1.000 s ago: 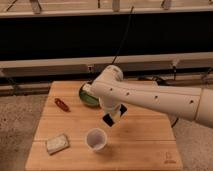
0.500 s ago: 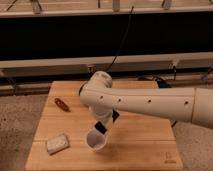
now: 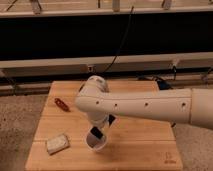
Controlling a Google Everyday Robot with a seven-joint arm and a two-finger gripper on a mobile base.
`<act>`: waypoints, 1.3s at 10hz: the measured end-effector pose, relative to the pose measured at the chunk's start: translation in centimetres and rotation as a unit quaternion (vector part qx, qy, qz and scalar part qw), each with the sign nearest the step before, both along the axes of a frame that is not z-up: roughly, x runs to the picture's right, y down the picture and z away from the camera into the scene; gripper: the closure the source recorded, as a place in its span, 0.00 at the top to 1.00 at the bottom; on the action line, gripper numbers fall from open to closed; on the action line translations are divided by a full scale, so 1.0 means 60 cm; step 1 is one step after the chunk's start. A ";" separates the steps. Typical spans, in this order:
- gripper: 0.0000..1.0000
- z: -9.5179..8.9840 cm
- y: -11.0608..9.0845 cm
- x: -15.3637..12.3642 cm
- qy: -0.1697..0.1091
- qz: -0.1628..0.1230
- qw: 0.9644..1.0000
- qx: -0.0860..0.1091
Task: Place the eraser in the ceramic cup
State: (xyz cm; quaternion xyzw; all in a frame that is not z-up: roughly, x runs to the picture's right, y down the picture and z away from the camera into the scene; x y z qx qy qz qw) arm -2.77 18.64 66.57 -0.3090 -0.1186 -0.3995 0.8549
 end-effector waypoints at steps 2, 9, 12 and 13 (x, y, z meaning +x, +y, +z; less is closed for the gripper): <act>0.00 -0.002 0.007 -0.005 -0.004 -0.002 1.000 -0.001; 0.34 0.001 0.006 0.001 -0.009 -0.003 1.000 0.000; 0.30 0.002 0.007 0.002 -0.013 -0.003 1.000 0.000; 0.38 0.002 0.008 0.003 -0.015 -0.004 1.000 -0.001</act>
